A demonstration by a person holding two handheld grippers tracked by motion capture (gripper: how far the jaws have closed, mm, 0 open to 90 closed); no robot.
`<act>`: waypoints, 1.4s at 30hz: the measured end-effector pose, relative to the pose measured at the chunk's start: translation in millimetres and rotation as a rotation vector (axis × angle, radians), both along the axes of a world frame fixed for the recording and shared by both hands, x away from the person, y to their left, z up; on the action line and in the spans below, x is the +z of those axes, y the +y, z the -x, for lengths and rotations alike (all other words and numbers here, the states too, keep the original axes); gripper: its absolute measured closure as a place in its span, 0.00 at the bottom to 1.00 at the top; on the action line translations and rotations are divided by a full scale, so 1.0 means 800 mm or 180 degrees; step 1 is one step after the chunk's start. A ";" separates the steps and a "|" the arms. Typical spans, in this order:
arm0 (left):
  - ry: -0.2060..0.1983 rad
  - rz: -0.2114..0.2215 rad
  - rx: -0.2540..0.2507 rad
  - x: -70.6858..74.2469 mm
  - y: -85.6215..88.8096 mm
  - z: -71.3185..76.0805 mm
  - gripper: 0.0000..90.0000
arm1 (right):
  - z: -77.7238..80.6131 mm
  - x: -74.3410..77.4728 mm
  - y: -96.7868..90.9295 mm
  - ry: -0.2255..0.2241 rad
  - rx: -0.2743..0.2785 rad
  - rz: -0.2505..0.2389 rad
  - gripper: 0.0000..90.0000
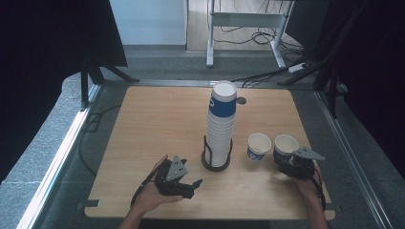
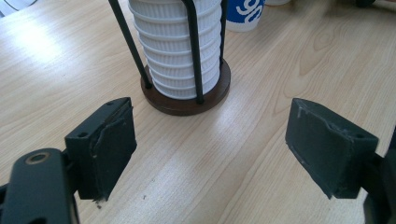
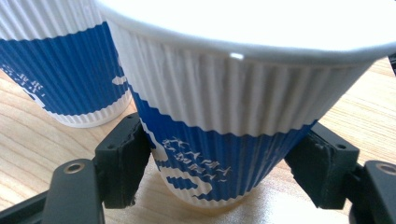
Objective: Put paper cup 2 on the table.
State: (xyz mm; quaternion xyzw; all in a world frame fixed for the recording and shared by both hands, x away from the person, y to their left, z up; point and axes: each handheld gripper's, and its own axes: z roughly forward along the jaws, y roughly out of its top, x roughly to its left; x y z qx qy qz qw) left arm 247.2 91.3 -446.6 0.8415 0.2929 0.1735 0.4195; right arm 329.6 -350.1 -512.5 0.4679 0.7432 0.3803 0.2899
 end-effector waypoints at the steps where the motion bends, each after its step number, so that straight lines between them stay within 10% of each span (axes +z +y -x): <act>1: 0.0000 -0.0003 -0.0001 0.000 0.000 0.000 0.18 | 0.000 0.000 0.000 -0.0001 -0.0001 0.0018 0.29; 13: -0.0001 -0.0012 -0.0010 0.000 -0.001 0.000 0.18 | -0.002 0.000 0.000 0.0050 -0.0084 -0.0029 0.18; 30: -0.0025 0.0007 0.0014 0.003 0.004 0.001 0.18 | 0.055 0.053 -0.028 -0.0474 -0.0077 -0.0474 0.15; 42: -0.0022 0.0018 0.0022 0.002 0.004 0.001 0.18 | 0.083 0.106 0.017 -0.0815 0.0639 -0.0747 0.23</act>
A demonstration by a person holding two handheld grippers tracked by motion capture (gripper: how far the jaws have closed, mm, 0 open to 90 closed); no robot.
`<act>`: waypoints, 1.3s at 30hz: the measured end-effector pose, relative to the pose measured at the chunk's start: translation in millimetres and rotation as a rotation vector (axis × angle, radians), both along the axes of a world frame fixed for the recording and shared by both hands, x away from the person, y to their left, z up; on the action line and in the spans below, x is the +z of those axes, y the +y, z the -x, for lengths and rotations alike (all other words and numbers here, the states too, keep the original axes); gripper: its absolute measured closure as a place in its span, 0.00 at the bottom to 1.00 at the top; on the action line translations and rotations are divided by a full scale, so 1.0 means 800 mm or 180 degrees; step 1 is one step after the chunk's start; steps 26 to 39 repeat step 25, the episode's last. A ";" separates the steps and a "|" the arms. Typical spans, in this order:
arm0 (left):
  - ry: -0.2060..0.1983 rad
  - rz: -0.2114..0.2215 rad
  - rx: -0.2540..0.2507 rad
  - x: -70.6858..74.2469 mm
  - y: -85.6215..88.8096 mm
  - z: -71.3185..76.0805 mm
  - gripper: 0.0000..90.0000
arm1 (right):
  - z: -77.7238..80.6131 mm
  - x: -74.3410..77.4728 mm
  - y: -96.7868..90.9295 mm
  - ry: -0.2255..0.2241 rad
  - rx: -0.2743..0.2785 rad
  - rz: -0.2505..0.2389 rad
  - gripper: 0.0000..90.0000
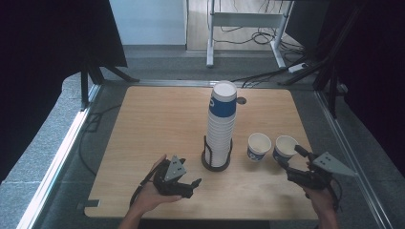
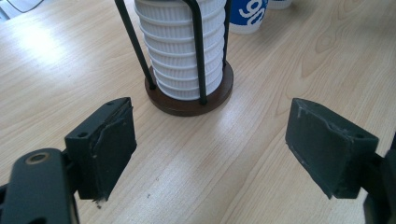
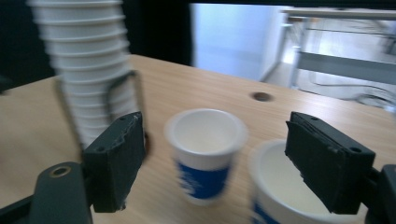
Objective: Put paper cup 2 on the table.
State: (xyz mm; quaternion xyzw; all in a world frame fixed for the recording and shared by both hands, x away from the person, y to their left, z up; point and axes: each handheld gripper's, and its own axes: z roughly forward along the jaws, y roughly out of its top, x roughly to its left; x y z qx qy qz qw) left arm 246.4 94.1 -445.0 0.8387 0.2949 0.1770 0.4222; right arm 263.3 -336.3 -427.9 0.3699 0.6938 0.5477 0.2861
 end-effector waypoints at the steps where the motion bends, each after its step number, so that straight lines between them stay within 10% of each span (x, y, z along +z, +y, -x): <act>1: 0.0001 0.0000 -0.0002 0.000 0.000 0.000 0.18 | 0.000 0.000 0.012 0.0006 0.0114 0.0001 0.23; 8: 0.0004 0.0002 0.0005 -0.001 0.001 0.000 0.18 | -0.010 -0.022 0.075 0.0217 0.0657 0.0115 0.24; 16: 0.0008 -0.0014 -0.0001 -0.002 0.000 0.000 0.18 | -0.016 -0.043 0.112 0.0384 0.0860 0.0304 0.23; 39: 0.0037 0.0027 0.0049 -0.001 0.002 -0.007 0.18 | -0.017 -0.038 0.105 0.0307 0.0870 0.0220 0.23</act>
